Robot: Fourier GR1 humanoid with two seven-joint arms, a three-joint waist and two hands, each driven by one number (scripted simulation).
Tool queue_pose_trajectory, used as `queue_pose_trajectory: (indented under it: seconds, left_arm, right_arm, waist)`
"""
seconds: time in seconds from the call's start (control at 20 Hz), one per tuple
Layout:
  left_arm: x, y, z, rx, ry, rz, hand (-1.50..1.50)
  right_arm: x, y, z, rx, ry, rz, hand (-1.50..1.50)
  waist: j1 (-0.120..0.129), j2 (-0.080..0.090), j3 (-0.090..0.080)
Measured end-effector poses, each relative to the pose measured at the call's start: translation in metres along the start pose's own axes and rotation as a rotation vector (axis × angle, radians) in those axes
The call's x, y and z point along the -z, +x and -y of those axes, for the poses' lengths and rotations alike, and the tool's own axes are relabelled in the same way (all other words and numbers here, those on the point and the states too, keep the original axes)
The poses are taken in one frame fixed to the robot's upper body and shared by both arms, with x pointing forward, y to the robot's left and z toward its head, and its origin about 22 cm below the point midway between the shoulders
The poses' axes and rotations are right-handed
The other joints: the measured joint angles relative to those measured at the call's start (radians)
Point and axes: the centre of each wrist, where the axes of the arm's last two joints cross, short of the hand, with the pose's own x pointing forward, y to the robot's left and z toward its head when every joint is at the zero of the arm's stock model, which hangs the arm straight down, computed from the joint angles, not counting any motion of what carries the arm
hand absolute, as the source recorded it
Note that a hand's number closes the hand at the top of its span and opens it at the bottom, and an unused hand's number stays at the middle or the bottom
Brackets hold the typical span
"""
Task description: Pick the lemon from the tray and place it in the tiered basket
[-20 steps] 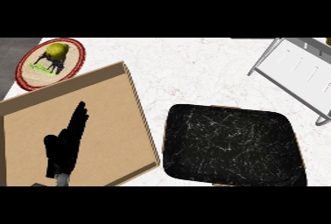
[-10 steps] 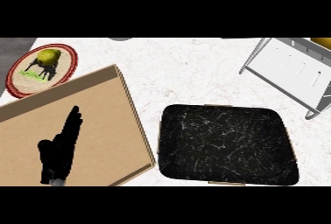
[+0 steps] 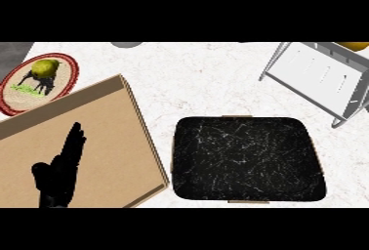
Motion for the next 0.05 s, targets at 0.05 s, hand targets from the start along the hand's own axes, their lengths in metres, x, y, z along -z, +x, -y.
queue_pose_trajectory:
  seconds: [0.05]
  left_arm:
    - [0.0002,0.0001,-0.0003,-0.001,0.001,-0.002,0.0]
  right_arm:
    - [-0.0007,-0.0006,0.0141,0.002,0.012,0.002,-1.5]
  waist:
    - [-0.001,0.0,0.0]
